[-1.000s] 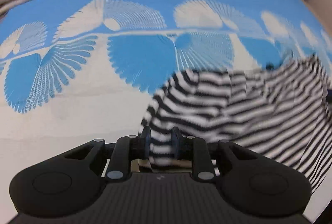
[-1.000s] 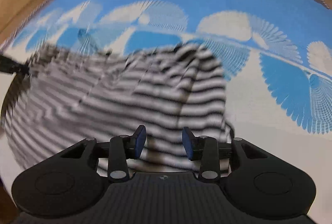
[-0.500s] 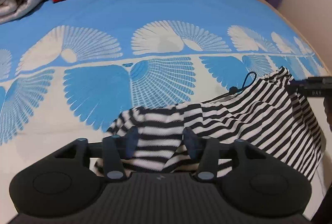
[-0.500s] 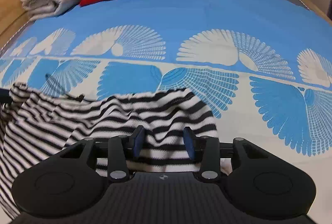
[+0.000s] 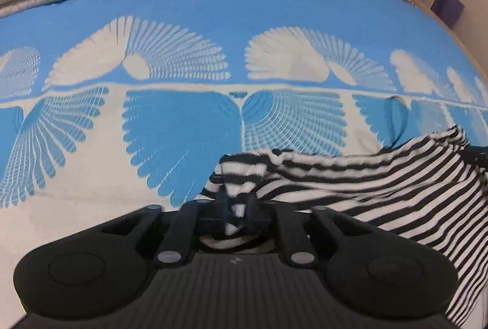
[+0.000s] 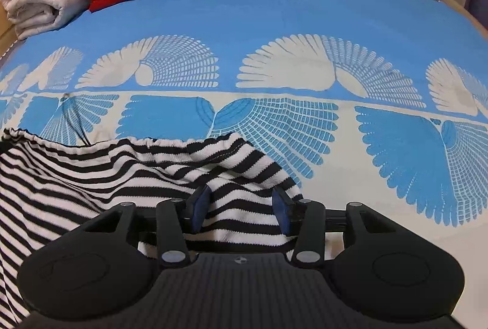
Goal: Fold small clothes
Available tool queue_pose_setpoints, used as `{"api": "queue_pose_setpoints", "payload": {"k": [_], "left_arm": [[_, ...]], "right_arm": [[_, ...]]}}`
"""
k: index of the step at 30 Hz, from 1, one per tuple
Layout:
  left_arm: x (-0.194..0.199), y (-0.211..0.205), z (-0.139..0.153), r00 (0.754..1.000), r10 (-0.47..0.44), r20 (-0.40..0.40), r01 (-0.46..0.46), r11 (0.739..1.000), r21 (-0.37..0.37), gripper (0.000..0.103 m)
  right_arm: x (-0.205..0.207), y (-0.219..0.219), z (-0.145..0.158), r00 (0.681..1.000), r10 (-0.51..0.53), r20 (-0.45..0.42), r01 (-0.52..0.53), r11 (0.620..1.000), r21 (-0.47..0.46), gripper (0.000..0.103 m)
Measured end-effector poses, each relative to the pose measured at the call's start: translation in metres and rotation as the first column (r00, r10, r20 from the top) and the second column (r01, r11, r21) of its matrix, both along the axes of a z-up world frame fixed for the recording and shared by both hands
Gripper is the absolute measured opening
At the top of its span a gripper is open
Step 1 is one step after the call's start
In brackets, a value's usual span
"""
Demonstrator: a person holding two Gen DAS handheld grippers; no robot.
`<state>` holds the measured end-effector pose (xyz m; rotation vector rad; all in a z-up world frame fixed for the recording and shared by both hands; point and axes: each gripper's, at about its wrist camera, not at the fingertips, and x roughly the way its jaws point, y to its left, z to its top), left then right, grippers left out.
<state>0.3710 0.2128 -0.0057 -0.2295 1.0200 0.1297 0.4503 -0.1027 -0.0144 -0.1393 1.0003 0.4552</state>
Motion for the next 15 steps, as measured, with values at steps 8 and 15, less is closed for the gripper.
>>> {"api": "queue_pose_setpoints", "payload": {"k": [8, 15], "left_arm": [[-0.002, 0.011, 0.025, 0.998, 0.028, 0.061, -0.025, 0.999, -0.035, 0.043], [-0.005, 0.003, 0.024, 0.999, -0.016, 0.052, 0.016, 1.000, -0.006, 0.043]], "right_arm": [[0.002, 0.015, -0.007, 0.999, 0.032, 0.041, -0.030, 0.999, -0.041, 0.042], [0.006, 0.021, 0.001, 0.996, 0.054, 0.068, -0.053, 0.999, -0.011, 0.001]]}}
